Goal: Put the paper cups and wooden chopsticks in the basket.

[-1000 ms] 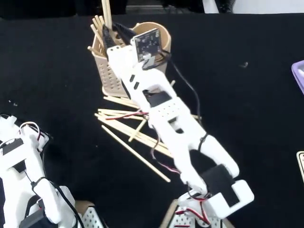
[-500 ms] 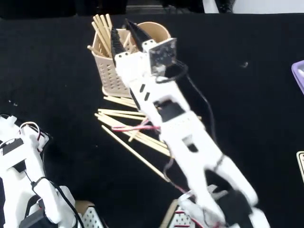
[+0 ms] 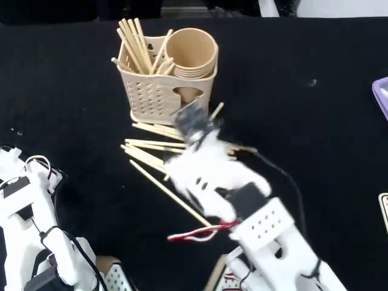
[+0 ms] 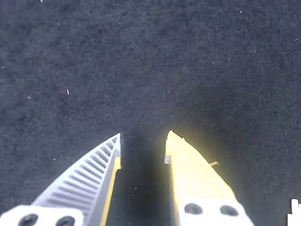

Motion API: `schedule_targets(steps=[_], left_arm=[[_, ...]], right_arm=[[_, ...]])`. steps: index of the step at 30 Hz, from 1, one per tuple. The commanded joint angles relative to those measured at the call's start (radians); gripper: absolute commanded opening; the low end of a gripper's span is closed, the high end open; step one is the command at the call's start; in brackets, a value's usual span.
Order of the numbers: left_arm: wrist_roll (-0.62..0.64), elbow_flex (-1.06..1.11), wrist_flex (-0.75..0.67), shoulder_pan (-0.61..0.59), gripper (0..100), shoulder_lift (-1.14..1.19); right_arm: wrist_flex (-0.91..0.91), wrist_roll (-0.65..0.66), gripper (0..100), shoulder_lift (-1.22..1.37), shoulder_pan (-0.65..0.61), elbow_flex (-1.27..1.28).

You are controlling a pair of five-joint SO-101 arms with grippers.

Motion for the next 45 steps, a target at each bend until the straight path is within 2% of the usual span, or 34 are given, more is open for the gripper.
schedule_targets(steps=[1,7,15,19,24,34,45], left_arm=[[-0.003,-0.016,0.002,0.008,16,-0.023],[-0.005,-0.015,0.002,0.004,16,-0.023],[-0.005,-0.013,0.003,0.002,16,-0.023],[-0.005,-0.015,0.003,0.002,16,-0.023],[-0.005,-0.015,0.003,0.002,16,-0.023],[-0.005,-0.015,0.003,0.002,16,-0.023],[-0.005,-0.015,0.003,0.002,16,-0.023]], right_arm=[[-0.009,0.077,20.4,0.076,-0.023,0.059],[-0.100,0.269,20.5,0.271,0.012,0.045],[-0.104,0.773,20.5,0.286,0.031,0.030],[-0.104,0.921,20.2,0.289,0.028,0.035],[-0.107,0.948,20.3,0.289,0.025,0.027],[-0.227,0.948,20.1,0.298,0.025,0.067],[-0.227,0.947,20.1,0.575,0.031,-0.081]])
